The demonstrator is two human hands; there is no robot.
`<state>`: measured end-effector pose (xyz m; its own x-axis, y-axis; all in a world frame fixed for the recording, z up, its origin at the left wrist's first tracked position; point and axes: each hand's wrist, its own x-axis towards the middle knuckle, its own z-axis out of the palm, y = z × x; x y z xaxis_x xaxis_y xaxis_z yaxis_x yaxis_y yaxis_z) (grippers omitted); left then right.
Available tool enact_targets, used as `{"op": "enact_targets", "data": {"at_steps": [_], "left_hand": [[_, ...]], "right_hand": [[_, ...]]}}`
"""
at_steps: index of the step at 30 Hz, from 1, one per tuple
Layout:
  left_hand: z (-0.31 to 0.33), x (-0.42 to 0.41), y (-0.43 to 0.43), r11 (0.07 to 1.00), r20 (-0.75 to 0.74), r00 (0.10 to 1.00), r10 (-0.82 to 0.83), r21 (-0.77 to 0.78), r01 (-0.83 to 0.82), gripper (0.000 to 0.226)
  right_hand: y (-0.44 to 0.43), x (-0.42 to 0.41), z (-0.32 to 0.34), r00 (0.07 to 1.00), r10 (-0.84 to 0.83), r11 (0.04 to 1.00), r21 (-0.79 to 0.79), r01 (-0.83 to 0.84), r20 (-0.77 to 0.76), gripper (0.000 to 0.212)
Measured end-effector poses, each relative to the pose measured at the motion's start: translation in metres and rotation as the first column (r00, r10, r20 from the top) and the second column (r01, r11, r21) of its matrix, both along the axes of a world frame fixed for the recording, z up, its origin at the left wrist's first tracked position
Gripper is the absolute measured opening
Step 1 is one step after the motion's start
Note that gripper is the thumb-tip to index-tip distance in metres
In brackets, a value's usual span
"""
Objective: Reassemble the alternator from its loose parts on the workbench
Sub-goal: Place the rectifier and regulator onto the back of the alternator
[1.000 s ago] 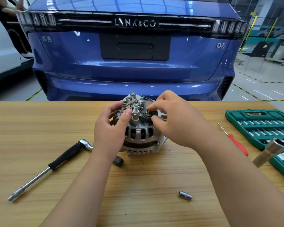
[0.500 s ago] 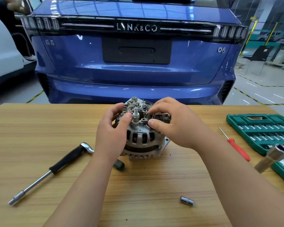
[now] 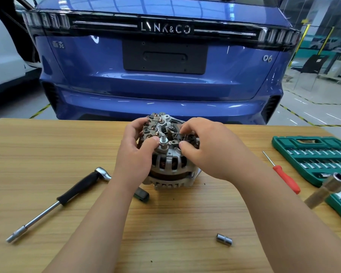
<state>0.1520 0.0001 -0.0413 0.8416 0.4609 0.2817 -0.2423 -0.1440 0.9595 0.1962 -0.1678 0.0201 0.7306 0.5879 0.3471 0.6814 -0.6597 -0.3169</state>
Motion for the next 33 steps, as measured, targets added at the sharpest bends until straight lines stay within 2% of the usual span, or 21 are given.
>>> {"op": "enact_targets", "data": {"at_steps": [6, 15, 21, 31, 33], "left_hand": [[0.008, 0.001, 0.002, 0.997, -0.020, 0.999, -0.029, 0.077, 0.031, 0.039], [0.007, 0.000, -0.002, 0.965, 0.013, 0.988, 0.156, 0.209, -0.156, 0.032], [0.010, 0.001, 0.001, 0.958, -0.015, 0.987, 0.157, 0.247, -0.149, 0.024], [0.008, 0.003, -0.004, 0.944, -0.026, 0.971, 0.236, 0.241, -0.224, 0.022], [0.008, 0.003, -0.003, 0.947, -0.018, 0.977, 0.212, 0.249, -0.201, 0.021]], "right_hand": [[0.000, -0.001, -0.003, 0.996, 0.025, 0.995, 0.098, -0.017, -0.086, 0.022], [0.002, -0.007, -0.011, 1.000, -0.007, 0.990, 0.142, 0.008, -0.003, 0.027], [0.002, -0.008, -0.013, 1.000, -0.003, 0.989, 0.145, 0.000, 0.023, 0.027], [0.004, -0.006, -0.024, 0.987, -0.114, 0.915, 0.399, 0.061, 0.112, 0.021], [0.003, -0.006, -0.022, 0.990, -0.097, 0.929, 0.367, 0.054, 0.102, 0.023]]}}
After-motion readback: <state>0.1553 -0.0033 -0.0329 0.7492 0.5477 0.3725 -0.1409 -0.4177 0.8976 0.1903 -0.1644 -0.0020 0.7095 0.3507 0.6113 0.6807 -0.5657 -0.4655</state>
